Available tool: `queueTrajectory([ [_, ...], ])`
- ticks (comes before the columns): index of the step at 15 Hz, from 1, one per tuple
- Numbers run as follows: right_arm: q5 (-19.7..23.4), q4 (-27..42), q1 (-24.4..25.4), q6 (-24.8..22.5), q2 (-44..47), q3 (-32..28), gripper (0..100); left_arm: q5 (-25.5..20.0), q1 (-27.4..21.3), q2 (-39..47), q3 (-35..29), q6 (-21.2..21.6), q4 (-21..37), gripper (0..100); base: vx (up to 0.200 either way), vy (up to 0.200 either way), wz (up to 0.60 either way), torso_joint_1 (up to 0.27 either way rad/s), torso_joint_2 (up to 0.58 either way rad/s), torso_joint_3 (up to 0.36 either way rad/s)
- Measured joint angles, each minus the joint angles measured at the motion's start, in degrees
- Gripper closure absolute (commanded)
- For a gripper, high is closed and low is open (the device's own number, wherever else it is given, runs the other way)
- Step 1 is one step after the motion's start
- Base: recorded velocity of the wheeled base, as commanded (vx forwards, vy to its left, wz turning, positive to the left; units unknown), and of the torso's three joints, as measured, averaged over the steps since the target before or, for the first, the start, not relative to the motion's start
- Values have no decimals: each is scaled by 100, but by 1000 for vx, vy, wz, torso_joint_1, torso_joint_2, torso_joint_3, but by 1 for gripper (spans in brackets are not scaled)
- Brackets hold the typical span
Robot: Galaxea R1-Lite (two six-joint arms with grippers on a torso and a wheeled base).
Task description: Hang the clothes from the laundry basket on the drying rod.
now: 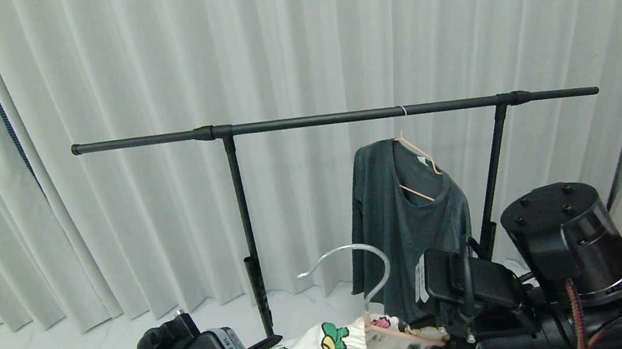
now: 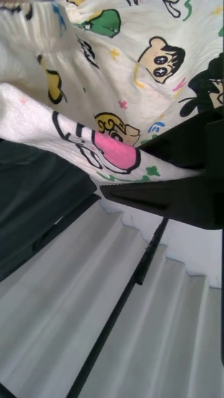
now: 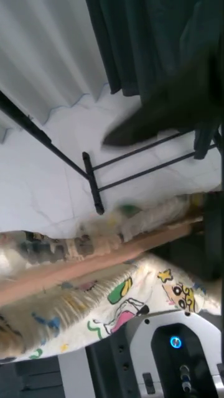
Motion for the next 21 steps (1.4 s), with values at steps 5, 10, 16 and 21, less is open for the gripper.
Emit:
queueTrajectory([
  [5, 0, -11, 6, -30, -28, -9, 100, -4, -6, -2, 5, -28, -9, 100, 0, 0, 0, 0, 0, 0],
  [10, -13, -10, -16, -371, -226, -11, 100, -4, 13, 9, 27, -52, -134, 0, 0, 0, 0, 0, 0, 0],
  [16, -62, 74, -396, -696, -601, 5, 100, -1, 55, -13, 77, -285, -143, 0, 0, 0, 0, 0, 0, 0],
  [21, -27, 107, -694, -786, -925, 2, 100, 0, 912, -63, 551, -350, -244, 0, 0, 0, 0, 0, 0, 0],
])
